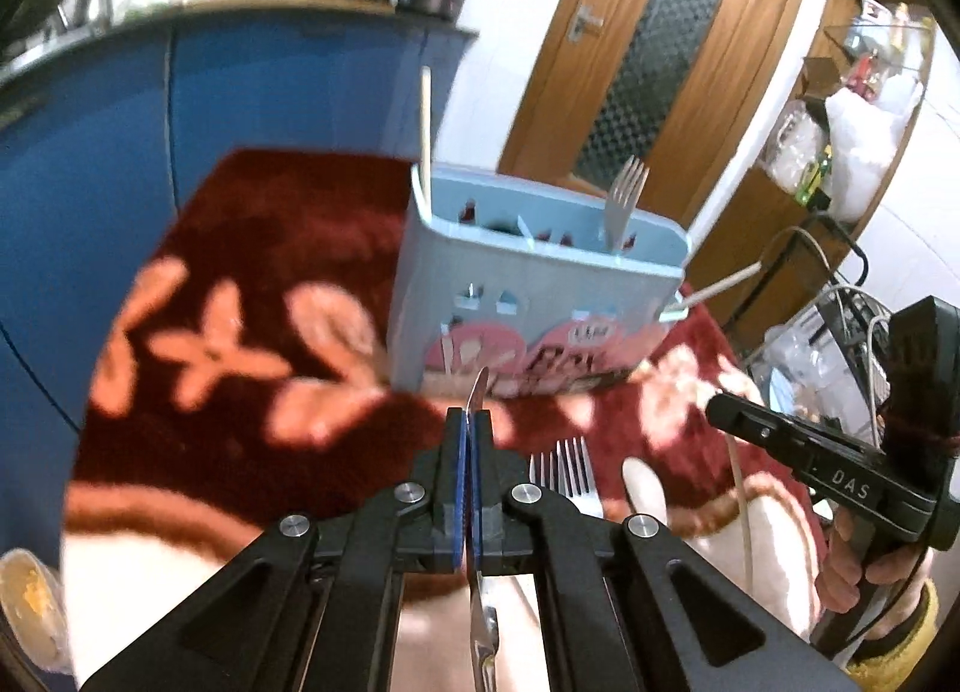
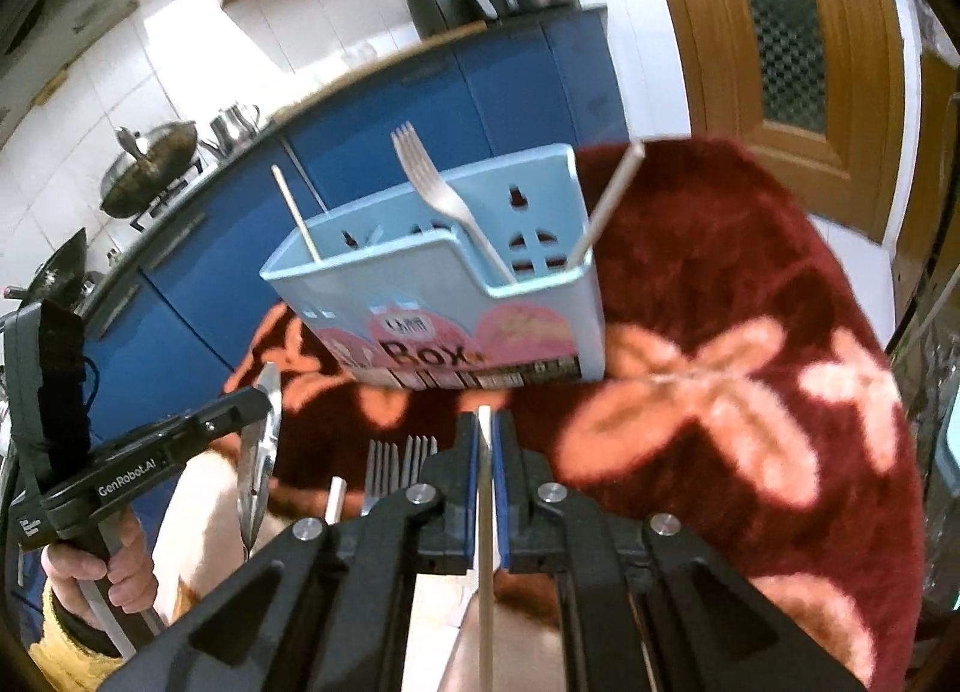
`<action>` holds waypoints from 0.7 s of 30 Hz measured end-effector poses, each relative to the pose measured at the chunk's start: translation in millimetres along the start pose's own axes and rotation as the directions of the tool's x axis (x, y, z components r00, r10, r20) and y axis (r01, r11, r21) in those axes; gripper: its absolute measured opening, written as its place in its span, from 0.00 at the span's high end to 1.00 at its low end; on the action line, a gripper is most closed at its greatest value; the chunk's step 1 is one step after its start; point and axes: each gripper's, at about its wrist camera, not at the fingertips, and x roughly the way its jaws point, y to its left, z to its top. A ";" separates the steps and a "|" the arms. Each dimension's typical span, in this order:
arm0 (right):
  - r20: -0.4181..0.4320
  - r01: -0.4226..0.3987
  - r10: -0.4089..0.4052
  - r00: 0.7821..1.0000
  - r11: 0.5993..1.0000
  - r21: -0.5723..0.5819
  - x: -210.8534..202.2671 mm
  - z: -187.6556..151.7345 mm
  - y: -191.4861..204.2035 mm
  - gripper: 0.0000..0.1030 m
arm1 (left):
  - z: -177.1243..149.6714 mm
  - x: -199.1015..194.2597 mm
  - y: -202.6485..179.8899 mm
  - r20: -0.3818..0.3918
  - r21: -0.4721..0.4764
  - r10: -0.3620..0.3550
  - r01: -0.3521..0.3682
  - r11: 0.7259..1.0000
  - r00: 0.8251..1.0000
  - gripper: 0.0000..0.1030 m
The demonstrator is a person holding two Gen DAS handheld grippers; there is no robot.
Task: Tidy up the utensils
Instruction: 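Lift both held utensils up over the Box holder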
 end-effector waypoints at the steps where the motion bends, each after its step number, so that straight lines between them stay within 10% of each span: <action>1: 0.017 0.000 0.000 1.000 1.000 -0.006 -3.9 1.1 -0.4 0.94 | 2.2 -6.0 -1.4 0.026 0.006 0.005 -0.006 1.000 1.000 1.00; 21: 0.299 -0.033 0.050 0.953 0.997 -0.064 -38.0 61.4 34.0 0.94 | 96.5 -79.3 -19.1 0.355 0.042 -0.011 -0.004 0.999 0.935 1.00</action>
